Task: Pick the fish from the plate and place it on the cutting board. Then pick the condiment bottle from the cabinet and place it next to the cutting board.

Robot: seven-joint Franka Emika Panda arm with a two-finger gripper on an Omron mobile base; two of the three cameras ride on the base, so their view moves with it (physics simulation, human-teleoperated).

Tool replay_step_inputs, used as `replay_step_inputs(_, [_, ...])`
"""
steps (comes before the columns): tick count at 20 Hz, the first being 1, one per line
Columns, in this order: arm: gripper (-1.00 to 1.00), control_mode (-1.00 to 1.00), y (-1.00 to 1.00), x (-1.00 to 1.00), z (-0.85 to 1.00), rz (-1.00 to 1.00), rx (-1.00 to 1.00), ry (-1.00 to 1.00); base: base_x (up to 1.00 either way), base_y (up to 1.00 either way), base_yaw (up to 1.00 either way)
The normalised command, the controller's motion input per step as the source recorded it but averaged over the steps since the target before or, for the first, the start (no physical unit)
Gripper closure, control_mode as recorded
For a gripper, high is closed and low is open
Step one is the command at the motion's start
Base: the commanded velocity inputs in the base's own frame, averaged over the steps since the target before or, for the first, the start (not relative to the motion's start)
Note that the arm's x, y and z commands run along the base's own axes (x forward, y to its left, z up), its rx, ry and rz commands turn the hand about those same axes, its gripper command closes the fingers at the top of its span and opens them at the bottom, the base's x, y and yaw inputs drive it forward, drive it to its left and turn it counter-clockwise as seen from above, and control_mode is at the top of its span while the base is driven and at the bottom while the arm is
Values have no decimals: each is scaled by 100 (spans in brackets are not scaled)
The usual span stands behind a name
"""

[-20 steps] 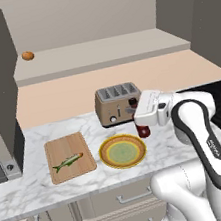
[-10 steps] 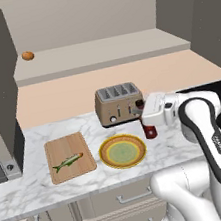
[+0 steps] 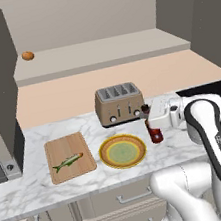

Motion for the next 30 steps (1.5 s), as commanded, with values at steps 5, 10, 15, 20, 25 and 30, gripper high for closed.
replay_step_inputs(5, [100, -100, -19, 3, -24, 0, 5, 3, 0, 0, 0])
replay_step_inputs(10, [100, -100, -24, 4, -9, 1, 5, 0, 0, 0, 0])
replay_step_inputs(15, [100, -100, -24, 6, -2, 2, 3, 0, 0, 0, 0])
replay_step_inputs(20, [100, -100, -22, 0, 0, 1, 0, -4, 0, 0, 0])
replay_step_inputs(25, [100, -100, -23, 0, 0, 1, 0, -6, 0, 0, 0])
replay_step_inputs(30, [100, -100, -22, 0, -2, 2, 0, -10, 0, 0, 0])
